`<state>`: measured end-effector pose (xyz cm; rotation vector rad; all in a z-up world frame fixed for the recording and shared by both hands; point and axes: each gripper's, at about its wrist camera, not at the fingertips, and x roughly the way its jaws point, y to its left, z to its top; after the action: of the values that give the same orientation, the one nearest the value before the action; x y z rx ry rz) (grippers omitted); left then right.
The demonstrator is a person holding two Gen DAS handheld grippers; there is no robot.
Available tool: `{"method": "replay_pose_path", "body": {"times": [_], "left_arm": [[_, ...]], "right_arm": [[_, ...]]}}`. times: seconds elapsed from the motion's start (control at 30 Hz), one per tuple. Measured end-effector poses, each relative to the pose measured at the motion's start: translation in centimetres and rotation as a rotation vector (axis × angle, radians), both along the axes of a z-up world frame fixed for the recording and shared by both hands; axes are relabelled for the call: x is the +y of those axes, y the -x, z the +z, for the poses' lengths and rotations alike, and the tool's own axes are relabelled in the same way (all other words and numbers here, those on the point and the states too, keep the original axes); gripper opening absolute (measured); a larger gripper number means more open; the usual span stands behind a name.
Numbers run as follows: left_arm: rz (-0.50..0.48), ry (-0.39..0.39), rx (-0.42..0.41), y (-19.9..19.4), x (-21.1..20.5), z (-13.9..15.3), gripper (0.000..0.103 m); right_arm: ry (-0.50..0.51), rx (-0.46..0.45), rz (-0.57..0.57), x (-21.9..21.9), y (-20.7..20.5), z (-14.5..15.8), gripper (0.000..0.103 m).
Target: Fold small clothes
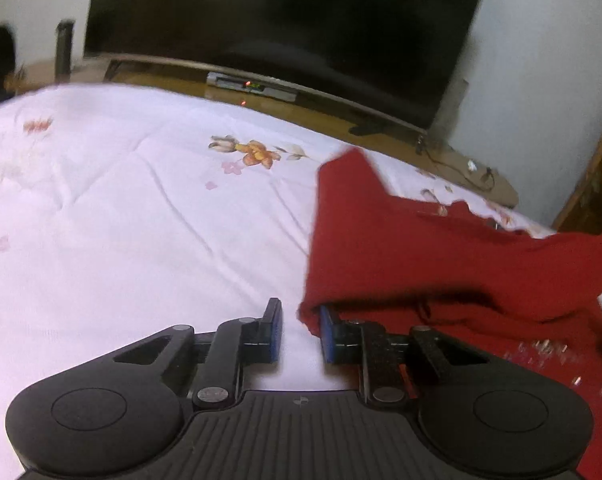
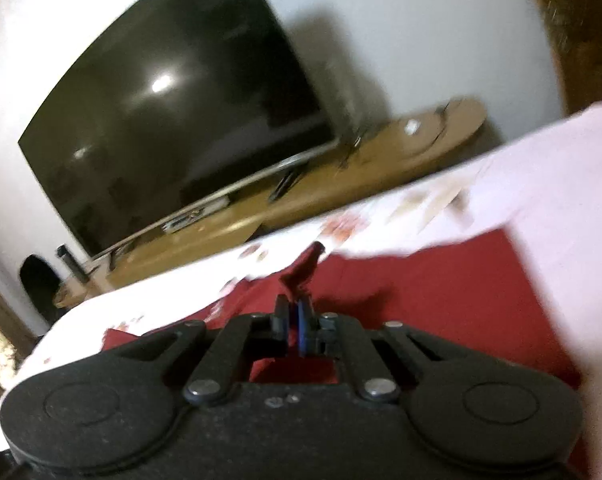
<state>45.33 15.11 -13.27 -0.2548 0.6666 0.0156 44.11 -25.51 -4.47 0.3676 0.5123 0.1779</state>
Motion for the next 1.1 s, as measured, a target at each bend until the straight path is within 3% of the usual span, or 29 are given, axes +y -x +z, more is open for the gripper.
{"method": "replay_pose_path", "body": {"times": [0.1,0.2,0.43,0.5,0.83,0.97,1.03,1.1], "left_arm": [[-0.026,-0.041,0.004,-0.2,-0.9,0.5,0.02],[-0.045,-0.028,0.002,-0.3,-1.3,1.2,0.02],[-0.108,-0.064,0.019,-1.0,-3.0,1.5,0.02],[-0.108,-0.069,0.023,-1.1,-3.1,1.5,0.009],[-0.112,-0.07,0.026,-1.0,-3.2,1.4,0.009],[-0.118,-0.084,0.045,-1.4,-3.4,1.7,0.01],[-0.142,-0.1,0.053,-1.1,-3.2,2.1,0.018],[-0.127,-0.115,0.027,0.3,-2.2,3.0,0.055]], "right_arm": [[0.079,0.045,-0.066,-2.6,0.1,-0.7,0.005],[0.054,0.112,-0.08,-4.6,-0.5,-2.2,0.005],[0.069,0.07,-0.064,-4.6,0.7,-1.4,0.005],[0.081,0.06,-0.061,-4.9,0.9,-1.0,0.005],[0.085,0.062,-0.087,-6.4,0.9,-1.6,0.005],[0.13,0.145,-0.1,-6.6,0.0,-3.4,0.005],[0.134,0.191,-0.1,-6.8,-0.5,-4.5,0.006],[0.111,0.164,-0.116,-7.3,0.2,-4.1,0.021]]}}
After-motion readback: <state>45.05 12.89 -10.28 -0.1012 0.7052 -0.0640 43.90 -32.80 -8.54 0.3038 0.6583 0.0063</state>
